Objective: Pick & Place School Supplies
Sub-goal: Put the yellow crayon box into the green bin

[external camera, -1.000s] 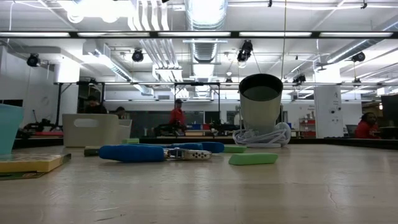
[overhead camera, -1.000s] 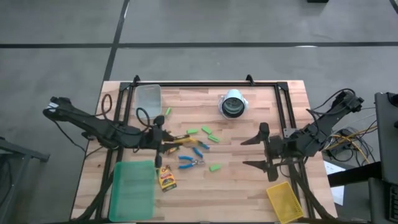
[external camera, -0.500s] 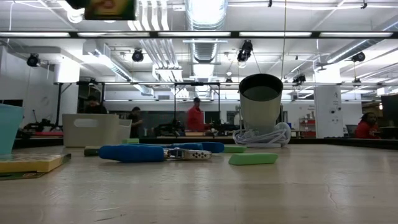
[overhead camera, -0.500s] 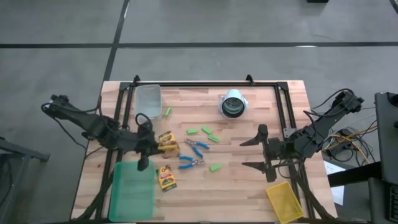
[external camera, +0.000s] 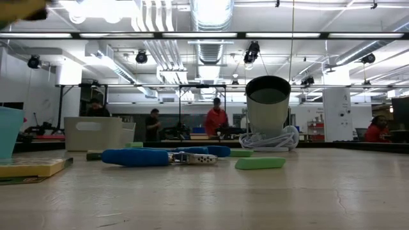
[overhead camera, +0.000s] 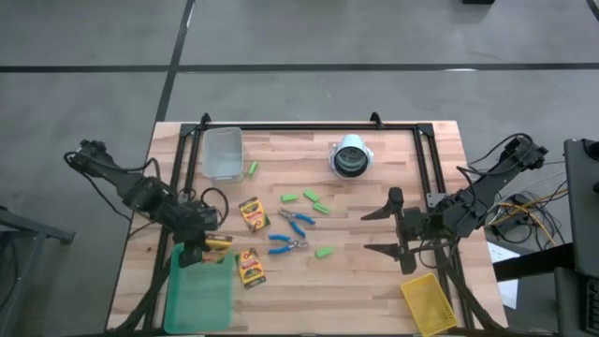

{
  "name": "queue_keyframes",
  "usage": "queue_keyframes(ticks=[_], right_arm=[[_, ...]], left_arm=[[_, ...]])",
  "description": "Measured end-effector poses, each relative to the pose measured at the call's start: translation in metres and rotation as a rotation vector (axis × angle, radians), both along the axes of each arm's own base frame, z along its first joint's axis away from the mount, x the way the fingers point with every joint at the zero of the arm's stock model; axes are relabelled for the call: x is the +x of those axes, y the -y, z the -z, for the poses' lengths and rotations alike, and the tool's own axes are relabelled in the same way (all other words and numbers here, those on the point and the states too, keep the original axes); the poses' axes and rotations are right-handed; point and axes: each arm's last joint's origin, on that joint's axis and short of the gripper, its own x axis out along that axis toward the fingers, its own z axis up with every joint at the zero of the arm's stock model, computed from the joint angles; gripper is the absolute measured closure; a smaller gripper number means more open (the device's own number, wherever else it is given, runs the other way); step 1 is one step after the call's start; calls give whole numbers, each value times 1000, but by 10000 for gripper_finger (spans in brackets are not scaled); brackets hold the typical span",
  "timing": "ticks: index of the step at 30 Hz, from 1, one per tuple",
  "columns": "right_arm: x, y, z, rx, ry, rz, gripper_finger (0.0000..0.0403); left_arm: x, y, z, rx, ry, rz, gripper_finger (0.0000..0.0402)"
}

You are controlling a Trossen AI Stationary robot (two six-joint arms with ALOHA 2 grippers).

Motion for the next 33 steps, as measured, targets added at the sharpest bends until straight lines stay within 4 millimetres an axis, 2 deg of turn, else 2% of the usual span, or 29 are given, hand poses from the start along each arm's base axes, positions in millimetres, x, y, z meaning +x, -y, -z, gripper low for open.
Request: queue_keyframes(ticks=[9,13,16,24,33], right_arm=[[0,0,0,-2,0,0,97],[0,0,0,-1,-1,0,102],[0,0,1,-6,-4,0,105],[0,0,1,-9,-8,0,99],[0,0,2,-8,-10,0,93]], left_arm=[[-3,3,27,4,-192,-94,359],[-2,7,46,-81,-369,-208,351],[1,14,61,-171,-457,-184,351],[21,32,90,-317,-364,-108,350],[24,36,96,-375,-438,-95,346]])
